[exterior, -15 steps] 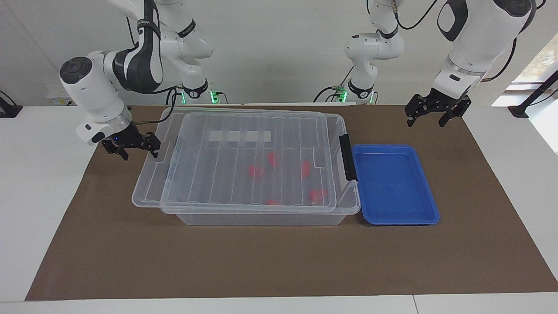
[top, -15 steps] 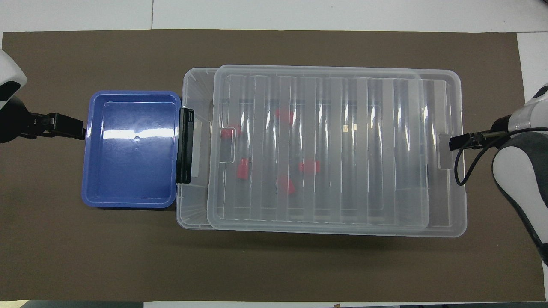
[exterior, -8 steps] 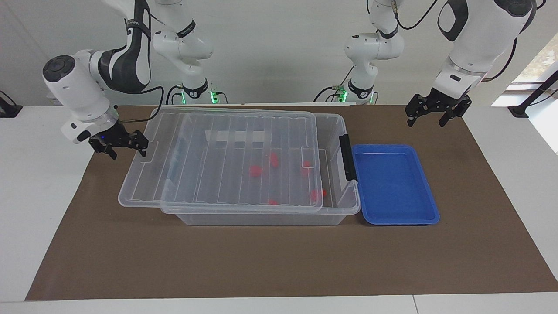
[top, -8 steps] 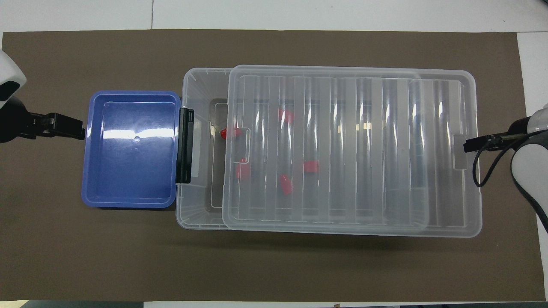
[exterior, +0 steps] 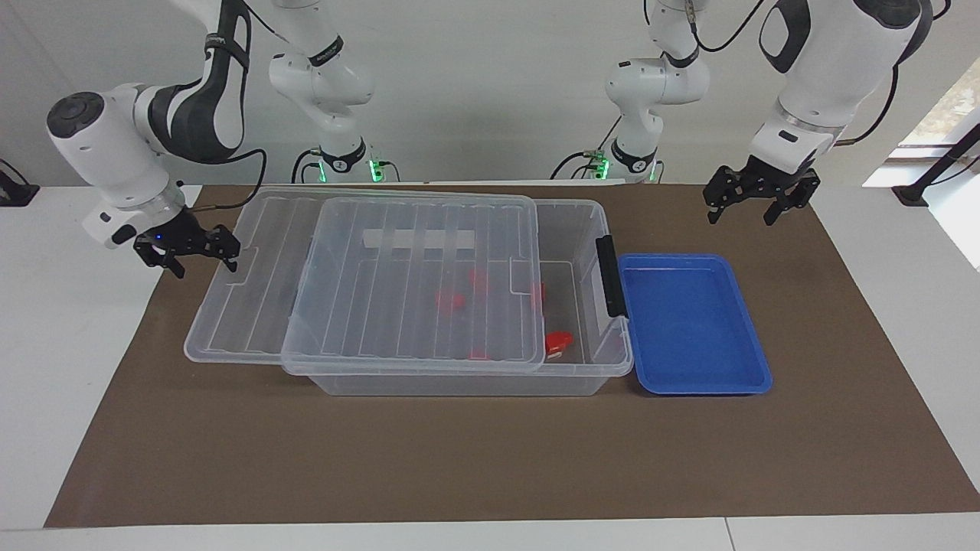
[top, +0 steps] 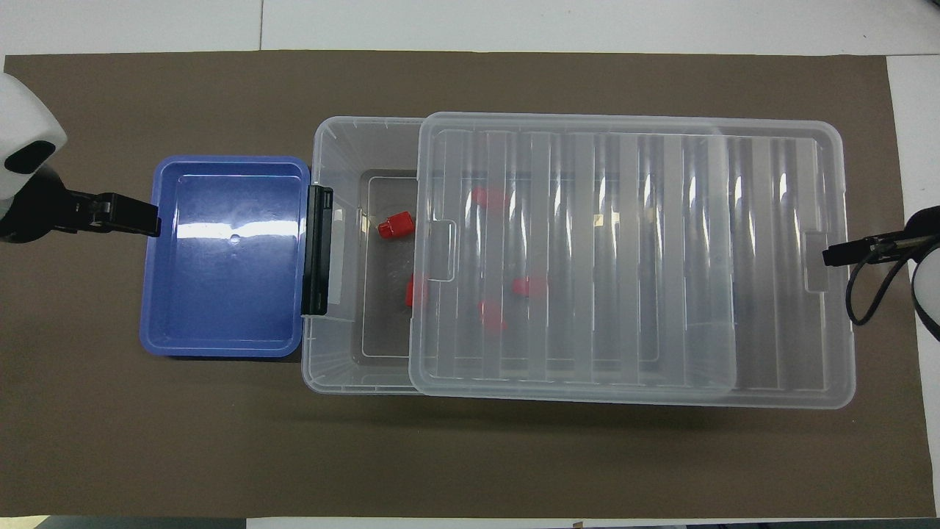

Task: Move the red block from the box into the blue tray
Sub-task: 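Reach the left gripper into the box and grasp a red block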

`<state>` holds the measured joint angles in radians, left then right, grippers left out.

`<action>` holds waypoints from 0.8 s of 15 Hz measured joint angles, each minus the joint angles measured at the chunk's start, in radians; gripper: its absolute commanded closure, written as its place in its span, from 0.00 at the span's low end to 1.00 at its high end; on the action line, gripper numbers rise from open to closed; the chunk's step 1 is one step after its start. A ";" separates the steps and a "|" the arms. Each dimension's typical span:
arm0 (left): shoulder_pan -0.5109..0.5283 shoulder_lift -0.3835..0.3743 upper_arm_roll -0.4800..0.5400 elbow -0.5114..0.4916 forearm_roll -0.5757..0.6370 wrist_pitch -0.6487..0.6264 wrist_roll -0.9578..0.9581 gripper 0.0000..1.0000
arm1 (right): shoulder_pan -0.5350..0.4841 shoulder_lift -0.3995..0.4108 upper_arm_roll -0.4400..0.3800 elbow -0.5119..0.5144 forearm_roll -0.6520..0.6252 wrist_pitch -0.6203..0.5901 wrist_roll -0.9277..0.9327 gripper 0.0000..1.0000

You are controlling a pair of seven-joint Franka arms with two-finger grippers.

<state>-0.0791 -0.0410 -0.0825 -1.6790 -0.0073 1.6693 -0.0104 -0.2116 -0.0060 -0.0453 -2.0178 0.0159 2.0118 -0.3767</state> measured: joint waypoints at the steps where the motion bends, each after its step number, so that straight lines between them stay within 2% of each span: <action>1: -0.025 -0.001 -0.001 -0.014 0.000 0.022 -0.004 0.00 | -0.008 0.000 0.000 0.000 0.000 0.000 -0.012 0.00; 9: -0.283 -0.002 -0.009 -0.172 0.000 0.241 -0.243 0.00 | -0.058 0.000 -0.002 0.006 -0.001 0.001 -0.081 0.00; 12: -0.360 0.021 -0.009 -0.222 0.000 0.318 -0.356 0.01 | -0.068 0.000 -0.002 0.007 -0.001 0.002 -0.102 0.00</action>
<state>-0.4388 -0.0198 -0.0911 -1.9008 -0.0073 1.9873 -0.3661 -0.2801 -0.0060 -0.0477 -2.0110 0.0147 2.0134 -0.4787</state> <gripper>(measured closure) 0.000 0.000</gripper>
